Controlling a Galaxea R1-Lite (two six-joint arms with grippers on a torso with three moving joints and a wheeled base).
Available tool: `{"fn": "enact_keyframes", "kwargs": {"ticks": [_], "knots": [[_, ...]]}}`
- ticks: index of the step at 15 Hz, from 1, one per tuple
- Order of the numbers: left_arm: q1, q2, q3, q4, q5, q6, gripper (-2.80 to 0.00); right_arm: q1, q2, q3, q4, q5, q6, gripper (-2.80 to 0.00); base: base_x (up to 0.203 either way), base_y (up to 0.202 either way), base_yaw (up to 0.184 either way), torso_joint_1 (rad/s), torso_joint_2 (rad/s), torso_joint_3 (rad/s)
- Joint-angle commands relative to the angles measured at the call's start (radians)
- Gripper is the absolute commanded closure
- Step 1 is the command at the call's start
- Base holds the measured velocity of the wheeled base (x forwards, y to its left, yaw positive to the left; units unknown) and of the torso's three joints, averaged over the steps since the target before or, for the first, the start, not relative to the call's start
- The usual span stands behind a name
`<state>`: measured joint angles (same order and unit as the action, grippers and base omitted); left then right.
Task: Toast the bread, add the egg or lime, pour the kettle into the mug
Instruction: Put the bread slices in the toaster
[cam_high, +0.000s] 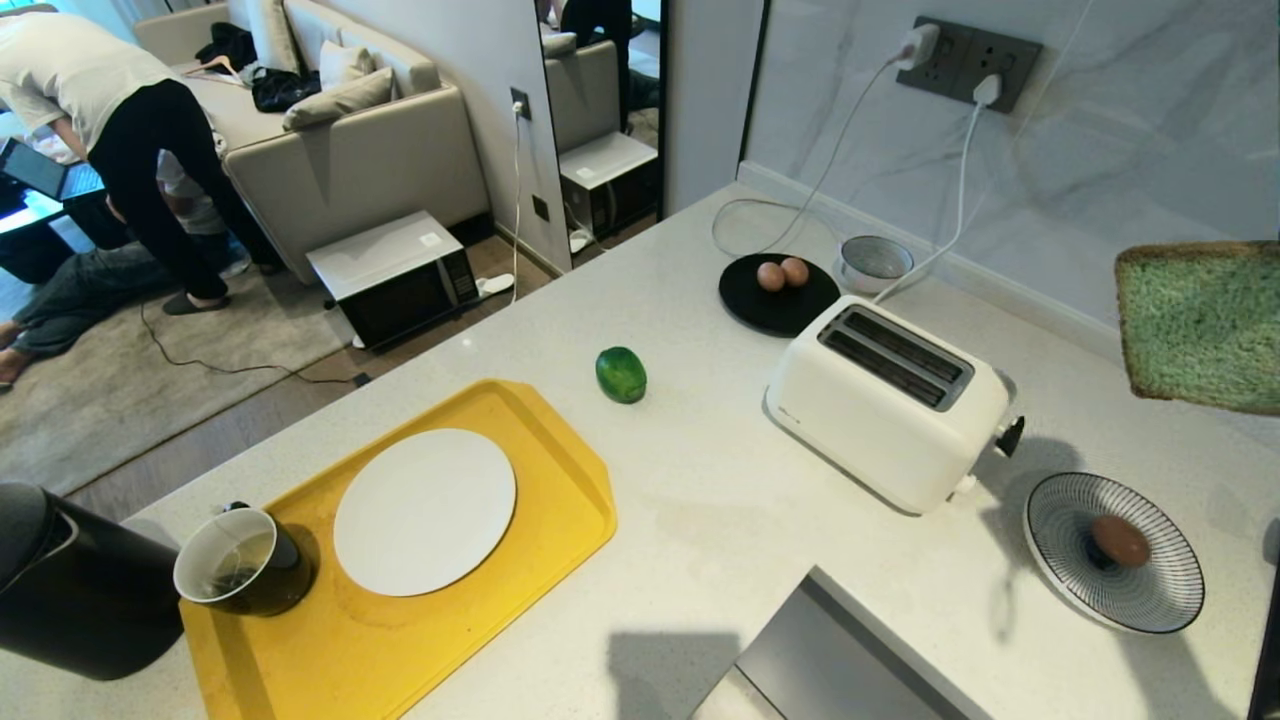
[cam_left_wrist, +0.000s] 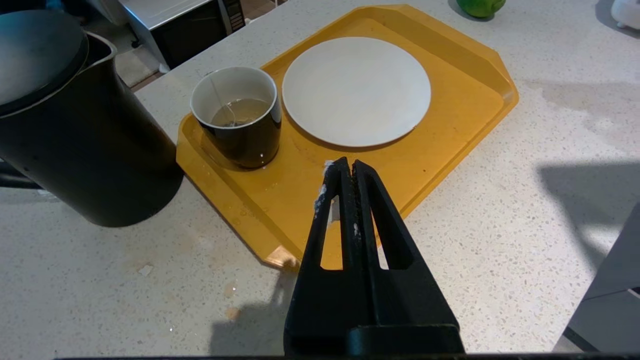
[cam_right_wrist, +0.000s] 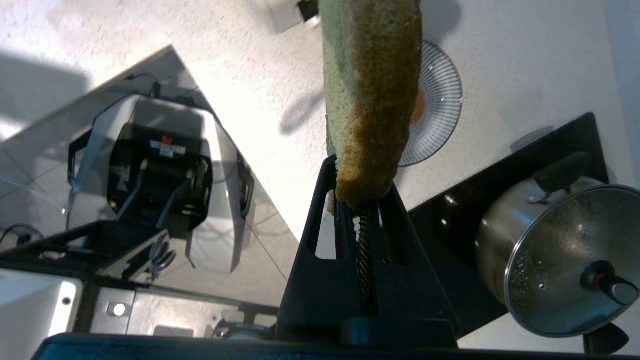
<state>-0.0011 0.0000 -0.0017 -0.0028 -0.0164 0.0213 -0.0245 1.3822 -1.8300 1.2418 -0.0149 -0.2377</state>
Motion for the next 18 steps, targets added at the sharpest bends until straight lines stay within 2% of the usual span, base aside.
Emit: {"fn": "enact_keyframes", "kwargs": {"ticks": [1, 6, 18], "knots": [[0.0, 0.002, 0.0, 0.0, 0.001, 0.0, 0.0, 0.0, 0.01, 0.003, -0.002, 0.0, -0.002, 0.0, 0.0, 0.0, 0.0, 0.0, 0.0, 0.0], [0.0, 0.002, 0.0, 0.0, 0.001, 0.0, 0.0, -0.002, -0.032, 0.045, -0.006, 0.0, -0.002, 0.0, 0.0, 0.0, 0.0, 0.0, 0.0, 0.0], [0.0, 0.002, 0.001, 0.001, 0.0, 0.002, 0.0, -0.002, -0.033, 0.034, -0.005, -0.002, -0.009, 0.0, 0.0, 0.0, 0.0, 0.0, 0.0, 0.0]]}}
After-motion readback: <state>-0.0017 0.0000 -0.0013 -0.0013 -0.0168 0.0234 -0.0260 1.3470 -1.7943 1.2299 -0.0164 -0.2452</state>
